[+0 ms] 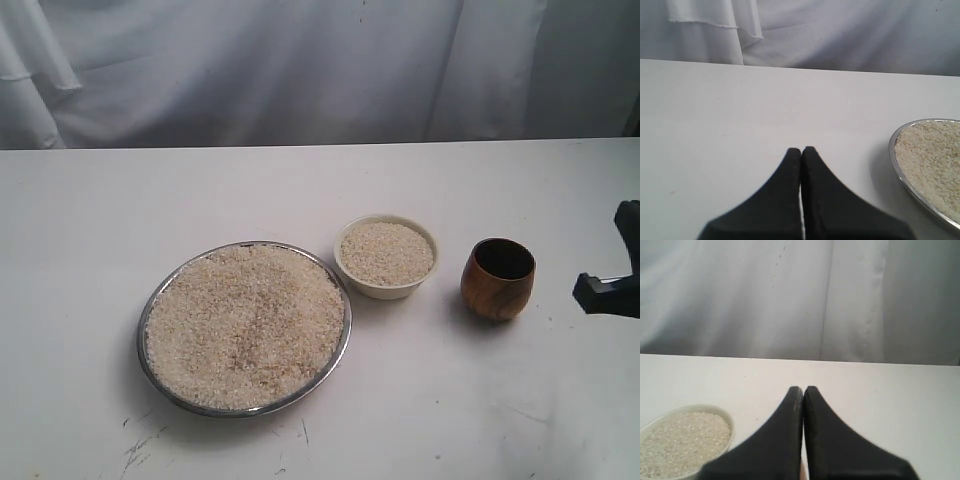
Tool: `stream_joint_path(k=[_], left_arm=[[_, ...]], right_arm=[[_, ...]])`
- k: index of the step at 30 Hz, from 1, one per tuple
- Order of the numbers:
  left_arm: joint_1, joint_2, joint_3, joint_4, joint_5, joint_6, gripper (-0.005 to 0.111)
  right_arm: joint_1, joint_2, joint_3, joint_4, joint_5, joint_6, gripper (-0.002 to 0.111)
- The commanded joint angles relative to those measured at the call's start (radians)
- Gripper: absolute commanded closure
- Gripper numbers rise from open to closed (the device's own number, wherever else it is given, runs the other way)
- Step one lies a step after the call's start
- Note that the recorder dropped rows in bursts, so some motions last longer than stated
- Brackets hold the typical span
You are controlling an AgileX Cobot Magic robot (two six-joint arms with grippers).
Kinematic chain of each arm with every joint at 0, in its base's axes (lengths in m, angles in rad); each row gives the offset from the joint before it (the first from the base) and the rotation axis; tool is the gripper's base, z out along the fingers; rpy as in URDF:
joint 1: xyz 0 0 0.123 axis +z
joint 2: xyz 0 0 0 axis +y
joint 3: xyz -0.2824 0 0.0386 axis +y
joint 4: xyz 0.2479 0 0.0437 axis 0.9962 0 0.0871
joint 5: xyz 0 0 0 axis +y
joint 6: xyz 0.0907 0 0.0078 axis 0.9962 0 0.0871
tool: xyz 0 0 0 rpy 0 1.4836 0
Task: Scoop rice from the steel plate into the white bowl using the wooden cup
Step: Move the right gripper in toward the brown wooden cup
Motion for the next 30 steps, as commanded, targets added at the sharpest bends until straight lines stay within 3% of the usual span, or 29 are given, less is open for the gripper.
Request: stream_joint_path(k=[1,12,16,21,30], left_arm=[[-0.003,-0.004,0.005,0.001,-0.014,0.0,0.107],[-0.003,-0.004,0.005,0.001,-0.014,0.0,0.107],[-0.003,-0.004,0.005,0.001,-0.014,0.0,0.107],[-0.003,-0.004,0.005,0.001,-0.014,0.0,0.107],[-0.003,-0.004,0.005,0.001,-0.014,0.0,0.107]], right_arm=[[0.004,0.026,0.005,-0.068,-0.006,0.061,0.108],[0.004,0.031,0.005,-0.026,0.189,0.025,0.108],[0.004,0.038,0.005,-0.04,0.176,0.023,0.108],[0.004,0.038,0.005,-0.229,0.152,0.027,0.108],[0.004,0.038,0.005,-0.094,0.137,0.032,0.108]])
